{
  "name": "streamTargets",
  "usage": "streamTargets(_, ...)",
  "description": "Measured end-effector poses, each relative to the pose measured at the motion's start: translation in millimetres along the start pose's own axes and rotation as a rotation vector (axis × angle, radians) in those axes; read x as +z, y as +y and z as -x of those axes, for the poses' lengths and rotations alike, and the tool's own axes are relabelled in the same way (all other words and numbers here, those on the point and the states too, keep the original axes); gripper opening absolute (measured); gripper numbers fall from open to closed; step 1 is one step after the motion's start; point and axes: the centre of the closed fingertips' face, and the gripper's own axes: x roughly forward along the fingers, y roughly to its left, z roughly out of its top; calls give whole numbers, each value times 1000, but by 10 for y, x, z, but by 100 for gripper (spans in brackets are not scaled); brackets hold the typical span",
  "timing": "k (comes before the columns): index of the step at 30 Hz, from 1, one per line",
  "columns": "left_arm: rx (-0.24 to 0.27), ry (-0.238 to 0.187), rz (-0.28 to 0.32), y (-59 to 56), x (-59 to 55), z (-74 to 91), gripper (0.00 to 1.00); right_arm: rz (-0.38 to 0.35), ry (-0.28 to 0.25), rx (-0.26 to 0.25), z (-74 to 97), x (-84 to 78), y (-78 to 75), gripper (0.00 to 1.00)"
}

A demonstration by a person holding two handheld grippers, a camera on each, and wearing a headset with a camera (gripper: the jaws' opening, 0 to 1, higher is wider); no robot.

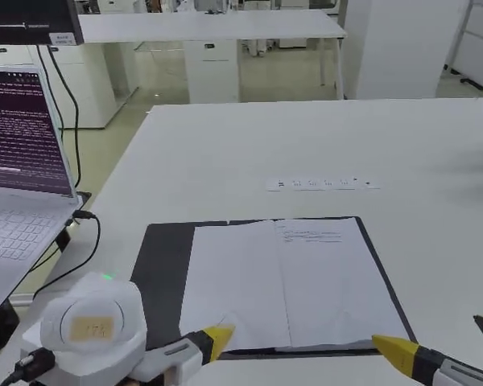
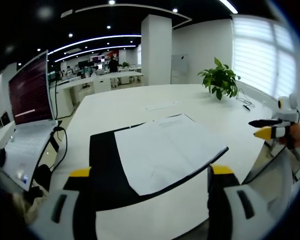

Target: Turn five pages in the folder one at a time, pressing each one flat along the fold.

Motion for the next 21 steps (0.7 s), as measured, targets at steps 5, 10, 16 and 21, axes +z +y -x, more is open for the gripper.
streamTargets(5,-33,31,-17,-91,5,-189,88,-7,-2,0,-18,-15,-29,100)
streamTargets(10,-63,42,-16,-238,7,-337,86,-23,-3,-3,-20,-30,-70,99)
streamTargets(16,-116,65,-4,-523,-45,-580,83,-34,-4,-1,-14,-59,-103,99)
streamTargets(21,-178,63,-8,-815,-73,-834,81,-53,-8,-1,-19,-87,-159,98)
